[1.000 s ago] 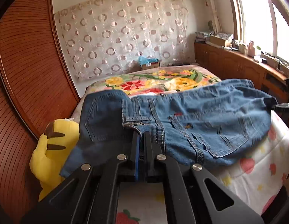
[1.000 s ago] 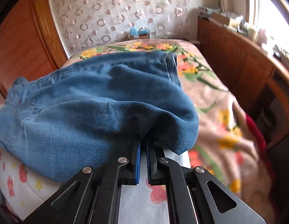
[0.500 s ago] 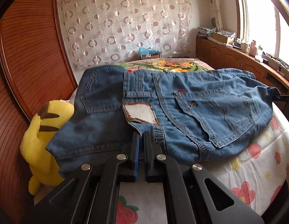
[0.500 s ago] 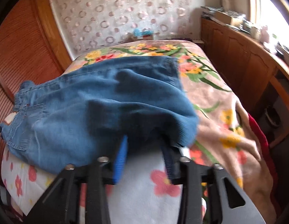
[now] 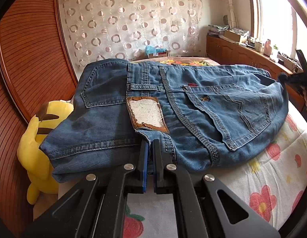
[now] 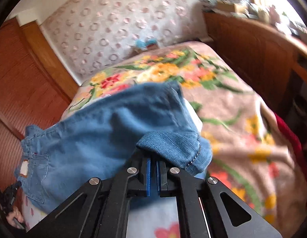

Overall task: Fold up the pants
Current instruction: 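Lift and smooth the jeans with the left tool while the right tool pulls the hem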

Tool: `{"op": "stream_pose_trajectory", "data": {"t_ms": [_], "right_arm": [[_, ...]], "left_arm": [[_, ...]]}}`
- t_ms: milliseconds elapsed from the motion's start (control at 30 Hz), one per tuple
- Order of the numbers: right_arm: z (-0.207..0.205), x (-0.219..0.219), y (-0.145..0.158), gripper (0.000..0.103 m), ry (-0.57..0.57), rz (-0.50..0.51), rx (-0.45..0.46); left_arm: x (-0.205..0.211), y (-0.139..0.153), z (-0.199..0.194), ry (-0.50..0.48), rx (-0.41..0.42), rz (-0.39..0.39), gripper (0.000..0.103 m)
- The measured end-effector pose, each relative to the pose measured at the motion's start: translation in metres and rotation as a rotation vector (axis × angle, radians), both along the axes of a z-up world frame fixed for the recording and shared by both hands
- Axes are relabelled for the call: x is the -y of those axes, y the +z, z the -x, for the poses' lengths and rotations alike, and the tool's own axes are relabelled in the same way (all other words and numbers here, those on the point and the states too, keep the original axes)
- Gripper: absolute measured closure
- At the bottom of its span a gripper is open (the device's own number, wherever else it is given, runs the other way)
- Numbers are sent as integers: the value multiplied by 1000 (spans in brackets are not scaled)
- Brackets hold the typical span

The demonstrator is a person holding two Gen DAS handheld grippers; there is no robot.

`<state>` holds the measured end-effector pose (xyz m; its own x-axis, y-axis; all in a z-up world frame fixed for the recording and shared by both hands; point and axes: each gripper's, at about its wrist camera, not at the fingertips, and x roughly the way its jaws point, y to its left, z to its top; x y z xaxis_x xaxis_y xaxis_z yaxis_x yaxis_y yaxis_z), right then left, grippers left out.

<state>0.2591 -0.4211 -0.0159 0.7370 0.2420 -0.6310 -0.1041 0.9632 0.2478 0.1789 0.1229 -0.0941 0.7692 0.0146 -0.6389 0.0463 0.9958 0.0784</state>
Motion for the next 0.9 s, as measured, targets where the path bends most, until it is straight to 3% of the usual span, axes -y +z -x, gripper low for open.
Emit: {"op": "stream_pose_trajectory", "data": {"t_ms": [200,267,333,467,567,600,767,900], "right_arm": [[-8,-48,71,100,119,53,218],[-10,-54,78,100,107,78,203],[-10,-53,63,100,85,122,142],[-5,-40,-1,100,20,225,-16],[-1,-21,-35,100,-37,206,-101],[1,-17,-41,97,-46,194,-113],[12,-8,-51,56,-113,152,-119],[14,-5,-53,51,-103,84,-157]], "left_arm": [[1,2,-1,0,2,-1,98],[2,2,0,-1,3,1,98],[3,2,1,-2,4,4,98],[3,-1,3,-8,2,8,98],[3,-2,2,-11,0,8,98],[2,-2,2,-12,-1,8,98],[2,-2,1,-14,0,8,98],[2,-4,2,-14,-3,8,98]]}}
